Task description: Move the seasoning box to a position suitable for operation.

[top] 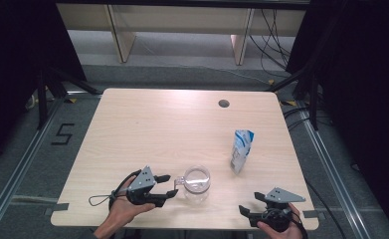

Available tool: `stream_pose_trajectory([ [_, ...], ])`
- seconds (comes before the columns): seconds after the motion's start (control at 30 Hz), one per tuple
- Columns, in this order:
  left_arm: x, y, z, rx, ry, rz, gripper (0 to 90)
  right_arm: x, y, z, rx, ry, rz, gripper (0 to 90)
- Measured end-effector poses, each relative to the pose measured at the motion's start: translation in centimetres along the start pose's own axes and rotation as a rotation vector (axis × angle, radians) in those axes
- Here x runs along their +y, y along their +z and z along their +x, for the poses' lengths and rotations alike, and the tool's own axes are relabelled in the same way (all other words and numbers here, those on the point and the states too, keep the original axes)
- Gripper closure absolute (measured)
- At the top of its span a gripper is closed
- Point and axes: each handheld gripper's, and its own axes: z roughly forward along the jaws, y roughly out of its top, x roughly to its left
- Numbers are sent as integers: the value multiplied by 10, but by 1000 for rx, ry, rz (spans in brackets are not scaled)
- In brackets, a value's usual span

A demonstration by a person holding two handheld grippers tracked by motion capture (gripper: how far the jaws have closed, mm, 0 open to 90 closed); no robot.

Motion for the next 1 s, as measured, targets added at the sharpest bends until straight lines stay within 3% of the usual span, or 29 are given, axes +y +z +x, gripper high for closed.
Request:
stream_pose_trajectory([
  [0.03,0,-2,-1,0,-10,-5,402,0,0,0,1,0,0,223],
  [0.07,2,-5,-2,-3,4,-2,402,1,0,-2,-10,-31,-8,223],
  [0.1,2,-7,-5,0,-22,-9,402,1,0,-2,-9,-33,-9,223],
  [0.13,3,-9,-6,-7,-29,-17,403,0,0,1,8,10,6,224],
  [0.17,4,-11,-7,-15,-40,-32,405,1,1,-1,15,-23,-4,224],
  [0.23,7,-16,-9,-15,-56,-46,418,1,1,0,11,-40,-17,231],
  [0.27,8,-18,-12,-16,-84,-57,427,1,2,0,17,-42,-27,234],
  [0.3,10,-20,-11,-18,-62,-69,442,1,2,1,26,-39,-19,239],
  [0.33,10,-22,-11,-14,-70,-70,461,1,2,1,28,-43,-19,244],
  [0.37,12,-24,-12,-9,-81,-80,475,1,1,4,30,-17,-13,248],
  [0.4,13,-25,-11,-14,-81,-92,494,2,2,1,24,-64,-30,253],
  [0.43,15,-26,-12,-10,-99,-101,512,2,2,1,42,-63,-29,261],
  [0.63,24,-30,-10,25,-91,-103,659,5,0,4,48,-80,-65,336],
  [0.7,26,-29,-10,16,-87,-106,688,5,0,5,45,-93,-75,348],
  [0.73,28,-27,-11,22,-83,-101,703,5,-1,8,45,-48,-57,349],
  [0.77,29,-27,-13,26,-91,-93,721,5,-1,8,50,-56,-62,351],
  [1.0,39,-20,-19,24,-30,-78,825,6,-1,8,51,-64,-69,369],
])
